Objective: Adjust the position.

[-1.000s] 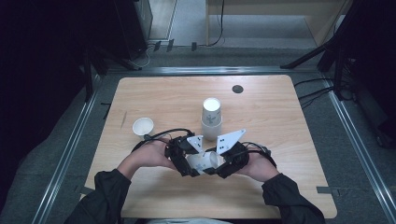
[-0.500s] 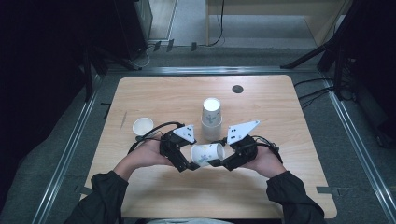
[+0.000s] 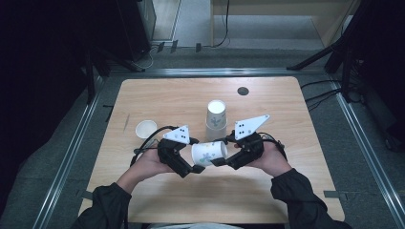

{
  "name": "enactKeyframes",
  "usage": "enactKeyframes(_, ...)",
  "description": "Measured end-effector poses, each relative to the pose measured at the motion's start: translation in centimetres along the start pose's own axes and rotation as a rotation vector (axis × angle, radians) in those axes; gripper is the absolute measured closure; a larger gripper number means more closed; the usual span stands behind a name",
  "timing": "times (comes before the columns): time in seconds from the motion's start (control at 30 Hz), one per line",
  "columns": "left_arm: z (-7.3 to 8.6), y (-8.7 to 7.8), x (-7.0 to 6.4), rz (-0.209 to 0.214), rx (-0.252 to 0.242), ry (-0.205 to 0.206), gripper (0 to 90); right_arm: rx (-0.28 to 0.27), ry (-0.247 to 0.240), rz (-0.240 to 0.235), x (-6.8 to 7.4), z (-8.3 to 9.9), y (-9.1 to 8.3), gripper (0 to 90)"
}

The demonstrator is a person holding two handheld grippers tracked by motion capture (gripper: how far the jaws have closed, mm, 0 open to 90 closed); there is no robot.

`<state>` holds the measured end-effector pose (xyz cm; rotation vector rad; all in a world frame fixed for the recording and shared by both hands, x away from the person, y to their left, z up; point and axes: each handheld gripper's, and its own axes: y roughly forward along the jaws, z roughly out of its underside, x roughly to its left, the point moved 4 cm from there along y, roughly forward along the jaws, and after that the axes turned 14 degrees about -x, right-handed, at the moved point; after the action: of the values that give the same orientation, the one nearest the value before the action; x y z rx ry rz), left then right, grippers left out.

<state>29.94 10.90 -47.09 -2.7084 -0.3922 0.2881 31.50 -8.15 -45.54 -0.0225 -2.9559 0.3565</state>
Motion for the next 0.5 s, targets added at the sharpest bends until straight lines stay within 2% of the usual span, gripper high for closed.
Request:
enactKeyframes(0.23, -0.1, -0.9, -0.4, 0.011, -0.106, -0.043, 6.8, -0.041, 0.025, -0.065, -0.1, -0.6, 0.8, 34.4)
enactKeyframes(0.3, -0.2, -1.2, -0.5, 0.032, -0.145, -0.053, 12.6, -0.053, 0.035, -0.076, -0.1, -0.8, 1.0, 34.5)
enactKeyframes(0.37, -0.2, -1.4, -0.7, 0.030, -0.154, -0.044, 15.8, -0.065, 0.052, -0.088, -0.2, -0.9, 1.0, 34.5)
enactKeyframes(0.4, -0.2, -1.5, -0.7, 0.024, -0.153, -0.029, 16.0, -0.067, 0.048, -0.088, -0.2, -1.0, 1.1, 34.4)
enactKeyframes(0.5, -0.3, -1.7, -0.8, 0.032, -0.159, -0.019, 21.3, -0.065, 0.051, -0.093, -0.2, -0.9, 1.1, 34.6)
